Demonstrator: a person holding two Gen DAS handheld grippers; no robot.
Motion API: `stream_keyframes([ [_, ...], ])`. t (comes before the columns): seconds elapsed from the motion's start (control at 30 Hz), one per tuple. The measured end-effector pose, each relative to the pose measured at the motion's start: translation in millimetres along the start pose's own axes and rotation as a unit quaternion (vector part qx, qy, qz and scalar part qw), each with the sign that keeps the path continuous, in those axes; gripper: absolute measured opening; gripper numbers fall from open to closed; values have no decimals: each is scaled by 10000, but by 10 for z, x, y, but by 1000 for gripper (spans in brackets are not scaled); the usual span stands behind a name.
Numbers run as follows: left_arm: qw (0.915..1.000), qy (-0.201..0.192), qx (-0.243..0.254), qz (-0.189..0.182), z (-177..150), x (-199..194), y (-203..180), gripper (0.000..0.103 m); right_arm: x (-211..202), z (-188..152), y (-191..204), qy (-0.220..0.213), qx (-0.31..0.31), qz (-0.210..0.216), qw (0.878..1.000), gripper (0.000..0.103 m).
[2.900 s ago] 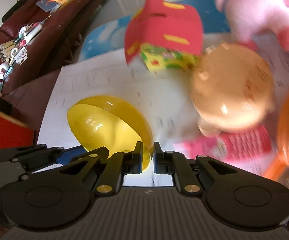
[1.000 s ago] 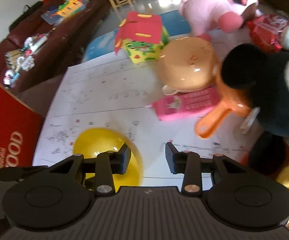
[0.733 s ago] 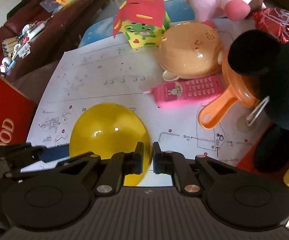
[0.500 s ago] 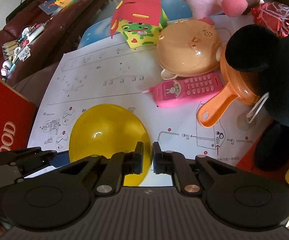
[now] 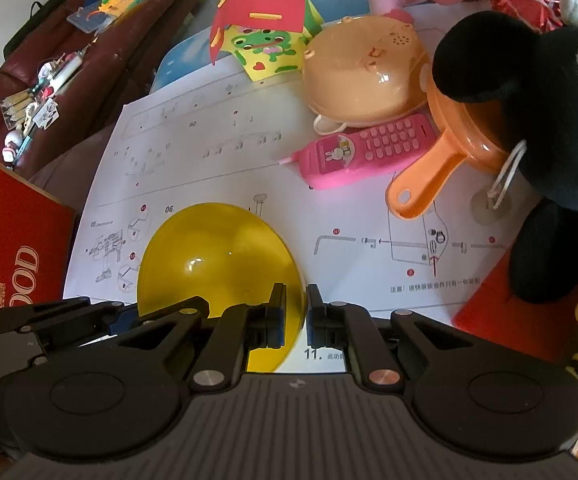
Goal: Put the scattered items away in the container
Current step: 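Hold the yellow bowl with both tools and lift it off the sheet, then carry the yellow bowl with both tools into the red FOOD box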
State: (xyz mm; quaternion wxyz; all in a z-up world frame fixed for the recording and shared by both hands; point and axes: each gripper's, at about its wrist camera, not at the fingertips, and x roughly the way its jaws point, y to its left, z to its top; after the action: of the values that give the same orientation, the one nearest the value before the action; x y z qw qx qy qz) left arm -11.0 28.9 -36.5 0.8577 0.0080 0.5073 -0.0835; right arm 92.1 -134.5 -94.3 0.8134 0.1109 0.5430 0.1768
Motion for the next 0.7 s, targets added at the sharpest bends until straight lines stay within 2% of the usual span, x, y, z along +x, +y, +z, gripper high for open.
stream_keyframes([
  [0.33,9999,-160,31,55,-55,-273,-47,9,-205,-74,100,-147,-99,19,9998,11],
  [0.7,9988,-471,-25,159,-195,-743,-100,9,-544,-194,294,-405,-340,120,9985,11],
])
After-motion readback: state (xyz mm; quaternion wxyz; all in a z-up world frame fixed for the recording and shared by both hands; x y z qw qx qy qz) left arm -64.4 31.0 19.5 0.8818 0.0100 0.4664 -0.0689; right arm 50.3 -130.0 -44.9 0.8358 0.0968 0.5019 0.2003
